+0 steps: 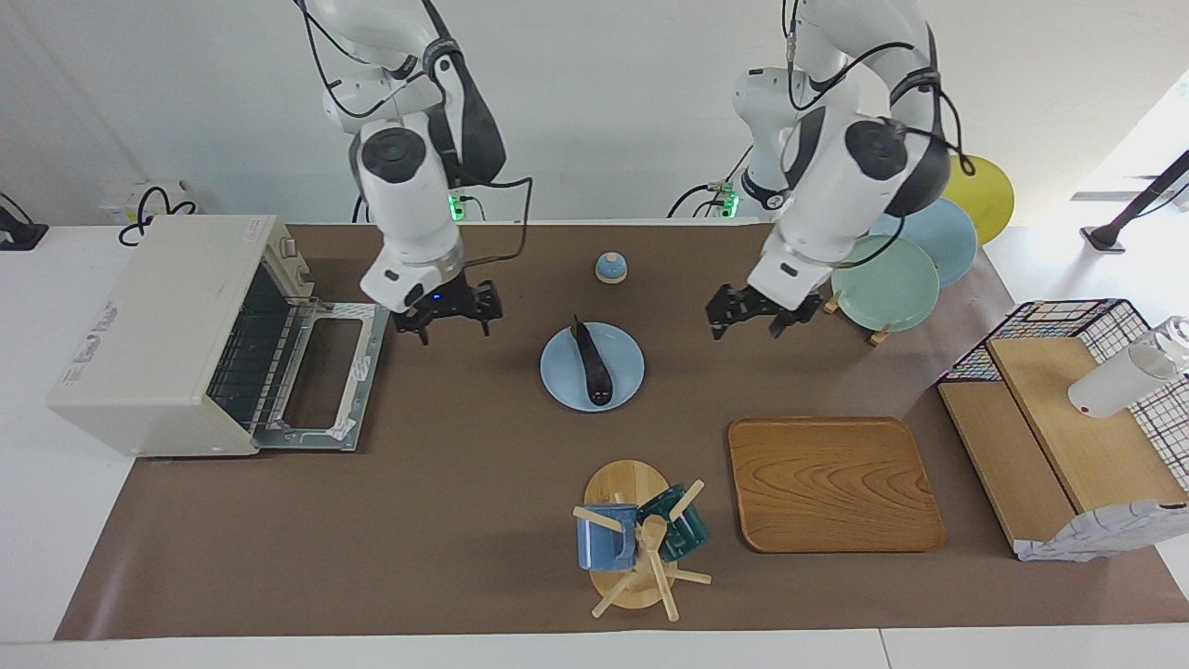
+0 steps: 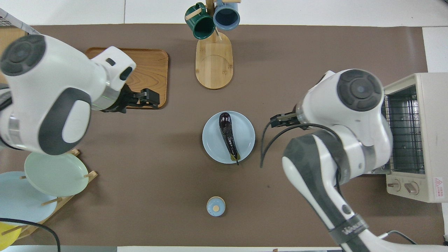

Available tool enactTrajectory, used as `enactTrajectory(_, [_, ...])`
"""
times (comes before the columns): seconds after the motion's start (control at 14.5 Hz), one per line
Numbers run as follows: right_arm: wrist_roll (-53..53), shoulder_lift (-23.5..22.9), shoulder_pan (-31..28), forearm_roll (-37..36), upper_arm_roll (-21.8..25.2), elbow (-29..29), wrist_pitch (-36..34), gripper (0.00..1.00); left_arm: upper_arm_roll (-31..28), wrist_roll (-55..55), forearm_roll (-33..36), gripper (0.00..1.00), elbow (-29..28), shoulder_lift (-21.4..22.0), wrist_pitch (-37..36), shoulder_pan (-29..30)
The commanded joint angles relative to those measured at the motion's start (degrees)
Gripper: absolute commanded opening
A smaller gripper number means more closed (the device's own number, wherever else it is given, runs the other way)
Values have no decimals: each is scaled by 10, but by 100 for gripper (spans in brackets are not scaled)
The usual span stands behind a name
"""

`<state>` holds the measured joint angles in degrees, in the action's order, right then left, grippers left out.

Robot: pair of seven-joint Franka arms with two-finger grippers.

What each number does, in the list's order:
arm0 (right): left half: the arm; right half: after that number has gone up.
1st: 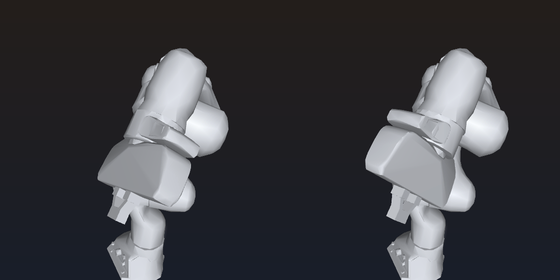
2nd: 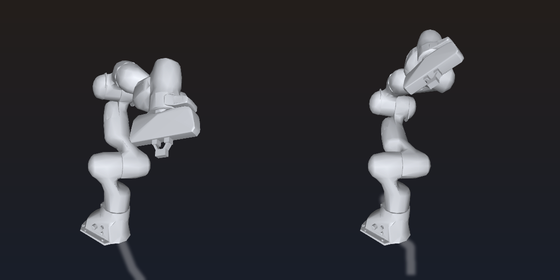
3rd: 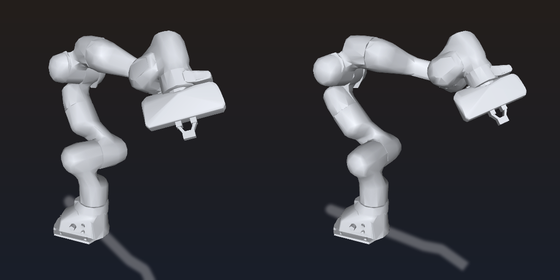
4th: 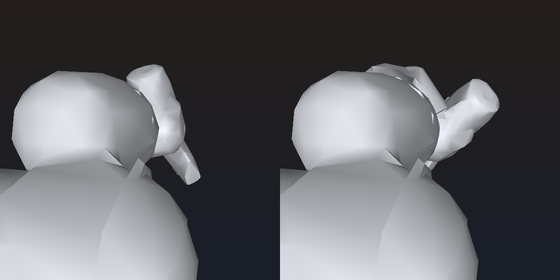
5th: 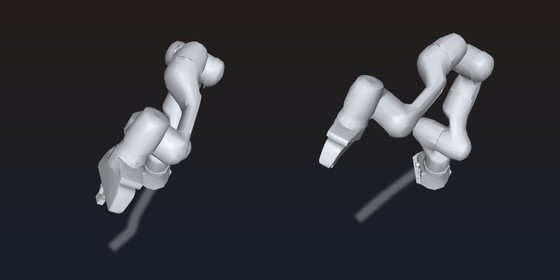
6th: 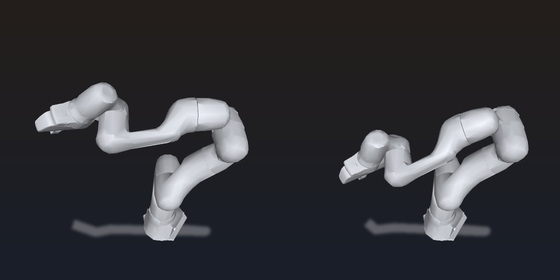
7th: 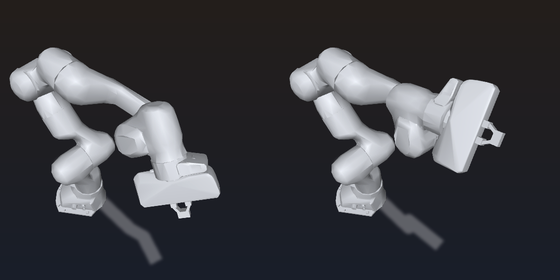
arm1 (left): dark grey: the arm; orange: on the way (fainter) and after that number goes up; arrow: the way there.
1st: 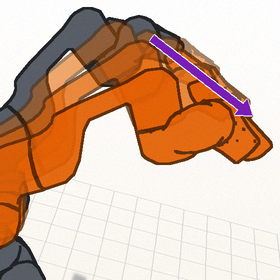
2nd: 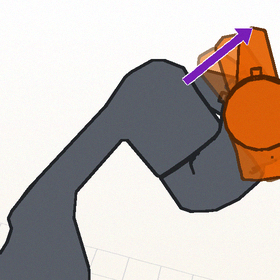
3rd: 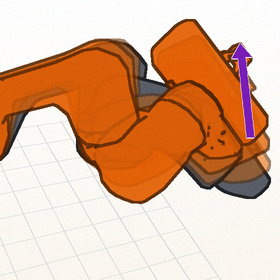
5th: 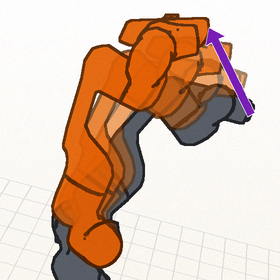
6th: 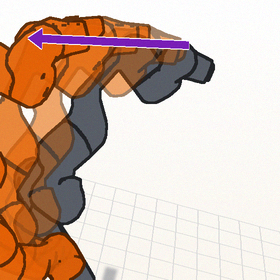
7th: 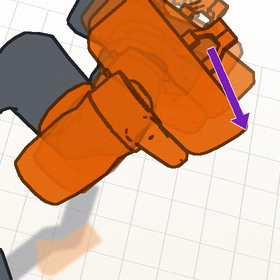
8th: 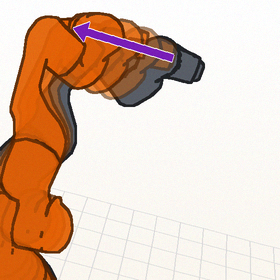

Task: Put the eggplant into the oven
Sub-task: 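Grasp the blue plate with the right gripper while the left gripper withdraws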

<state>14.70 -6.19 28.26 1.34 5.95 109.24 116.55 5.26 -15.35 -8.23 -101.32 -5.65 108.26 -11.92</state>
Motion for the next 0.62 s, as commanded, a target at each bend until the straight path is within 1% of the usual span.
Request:
enactTrajectory(0.0, [96,-103,67,6,3,-127,-10,100,6,76,31,100,-4,37,-41,63])
enactTrajectory(0.07, [120,-138,90,0,3,-166,-11,100,6,80,32,100,-3,48,-54,76])
enactTrajectory(0.21, [159,-199,139,-13,3,-219,-4,100,5,80,37,100,-4,69,-88,84])
enactTrajectory(0.28, [175,-215,153,-33,3,-221,7,100,7,81,62,100,-3,80,-107,83])
enactTrajectory(0.34, [186,-225,164,-36,3,-220,37,100,8,81,77,100,-3,94,-128,82])
enactTrajectory(0.41, [193,-231,180,-34,3,-208,69,92,8,84,81,100,-3,101,-143,81])
enactTrajectory(0.48, [195,-233,184,-34,2,-194,90,79,7,94,83,100,0,107,-154,81])
enactTrajectory(0.55, [194,-233,186,-34,3,-177,111,69,8,101,84,100,8,110,-168,81])
